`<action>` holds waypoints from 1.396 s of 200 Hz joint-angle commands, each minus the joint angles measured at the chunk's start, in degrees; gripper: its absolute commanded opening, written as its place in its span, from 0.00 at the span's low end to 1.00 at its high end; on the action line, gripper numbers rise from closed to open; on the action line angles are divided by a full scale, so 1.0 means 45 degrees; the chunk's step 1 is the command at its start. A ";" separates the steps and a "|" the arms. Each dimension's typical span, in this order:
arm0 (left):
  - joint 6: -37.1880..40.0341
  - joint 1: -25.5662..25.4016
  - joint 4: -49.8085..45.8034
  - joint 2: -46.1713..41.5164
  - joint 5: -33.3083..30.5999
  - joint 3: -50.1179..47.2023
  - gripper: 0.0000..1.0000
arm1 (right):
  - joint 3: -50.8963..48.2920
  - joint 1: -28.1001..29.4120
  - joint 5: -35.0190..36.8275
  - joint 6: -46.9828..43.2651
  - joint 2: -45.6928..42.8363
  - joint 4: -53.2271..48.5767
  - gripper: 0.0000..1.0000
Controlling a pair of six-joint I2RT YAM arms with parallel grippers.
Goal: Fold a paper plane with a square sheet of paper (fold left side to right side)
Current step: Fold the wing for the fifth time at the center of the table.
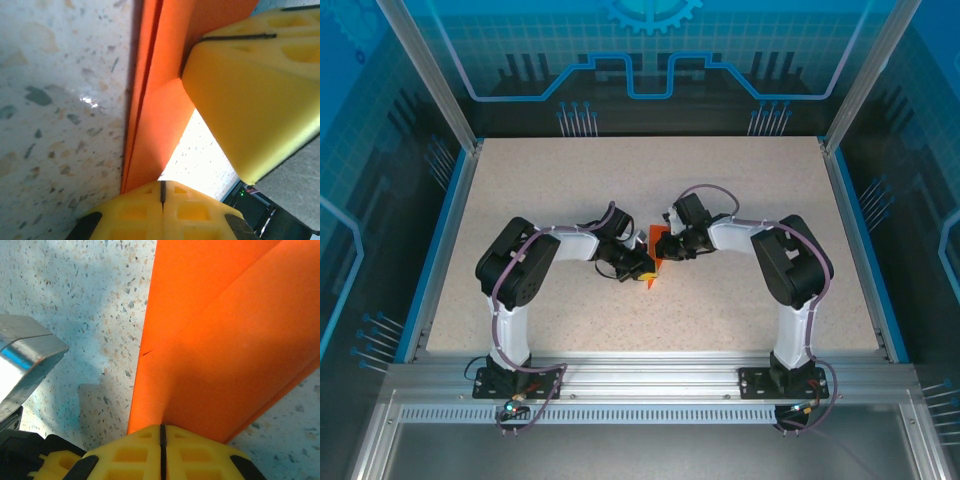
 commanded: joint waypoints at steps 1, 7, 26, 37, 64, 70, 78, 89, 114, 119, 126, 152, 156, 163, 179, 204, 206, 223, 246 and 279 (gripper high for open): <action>-0.0176 -0.0046 -0.1157 0.0672 -0.0602 -0.0153 0.00 | 0.0073 -0.0594 0.0506 -0.0208 0.0326 -0.0270 0.09; -0.0176 -0.0040 -0.1175 0.0701 -0.0590 -0.0140 0.00 | 0.0083 -0.0644 0.0444 -0.0205 0.0307 -0.0234 0.09; -0.0195 -0.0036 -0.1189 0.0751 -0.0563 -0.0137 0.00 | 0.0148 -0.0791 0.0319 -0.0219 0.0322 -0.0110 0.09; -0.0197 -0.0041 -0.1189 0.0751 -0.0563 -0.0132 0.00 | 0.0211 -0.0925 0.0229 -0.0209 0.0390 -0.0075 0.09; -0.0194 -0.0046 -0.1183 0.0776 -0.0543 -0.0132 0.00 | 0.0389 -0.1222 0.0067 -0.0291 0.0558 -0.0101 0.09; -0.0200 -0.0046 -0.1202 0.0785 -0.0543 -0.0120 0.00 | 0.0451 -0.1289 0.0007 -0.0294 0.0577 -0.0107 0.09; -0.0195 -0.0036 -0.1195 0.0810 -0.0526 -0.0113 0.00 | 0.0521 -0.1378 0.0036 -0.0314 0.0596 -0.0153 0.09; -0.0195 -0.0049 -0.1213 0.0838 -0.0524 -0.0079 0.00 | 0.0660 -0.1464 0.0032 -0.0345 0.0651 -0.0270 0.09; -0.0195 -0.0036 -0.1245 0.0856 -0.0504 -0.0064 0.00 | 0.0870 -0.1631 0.0002 -0.0392 0.0790 -0.0407 0.09; -0.0195 -0.0036 -0.1239 0.0851 -0.0504 -0.0073 0.00 | 0.0926 -0.1653 -0.0033 -0.0409 0.0821 -0.0403 0.09; -0.0195 -0.0037 -0.1221 0.0858 -0.0505 -0.0074 0.00 | 0.0996 -0.1707 -0.0072 -0.0391 0.0884 -0.0424 0.09; -0.0214 -0.0039 -0.1215 0.0858 -0.0504 -0.0093 0.00 | 0.1460 -0.1895 -0.0116 -0.0507 0.1189 -0.0738 0.09; -0.0225 -0.0039 -0.1214 0.0851 -0.0504 -0.0103 0.00 | 0.1521 -0.1908 -0.0149 -0.0510 0.1229 -0.0770 0.09; -0.0205 -0.0036 -0.1214 0.0839 -0.0504 -0.0093 0.00 | 0.1626 -0.1961 -0.0171 -0.0531 0.1291 -0.0819 0.09; -0.0206 -0.0048 -0.1224 0.0824 -0.0504 -0.0094 0.00 | 0.1856 -0.2075 -0.0191 -0.0580 0.1427 -0.0958 0.09; -0.0215 -0.0045 -0.1244 0.0856 -0.0504 -0.0092 0.00 | 0.2079 -0.2254 -0.0223 -0.0607 0.1564 -0.1056 0.09; -0.0220 -0.0038 -0.1236 0.0858 -0.0504 -0.0088 0.00 | 0.2098 -0.2272 -0.0212 -0.0609 0.1581 -0.1062 0.09; -0.0225 -0.0052 -0.1251 0.0858 -0.0504 -0.0093 0.00 | 0.2240 -0.2383 -0.0276 -0.0628 0.1684 -0.1107 0.09; -0.0215 -0.0037 -0.1214 0.0858 -0.0485 -0.0093 0.00 | 0.2533 -0.2490 -0.0312 -0.0697 0.1855 -0.1236 0.09; -0.0215 -0.0036 -0.1195 0.0858 -0.0494 -0.0113 0.00 | 0.2967 -0.2680 -0.0312 -0.0783 0.2130 -0.1513 0.10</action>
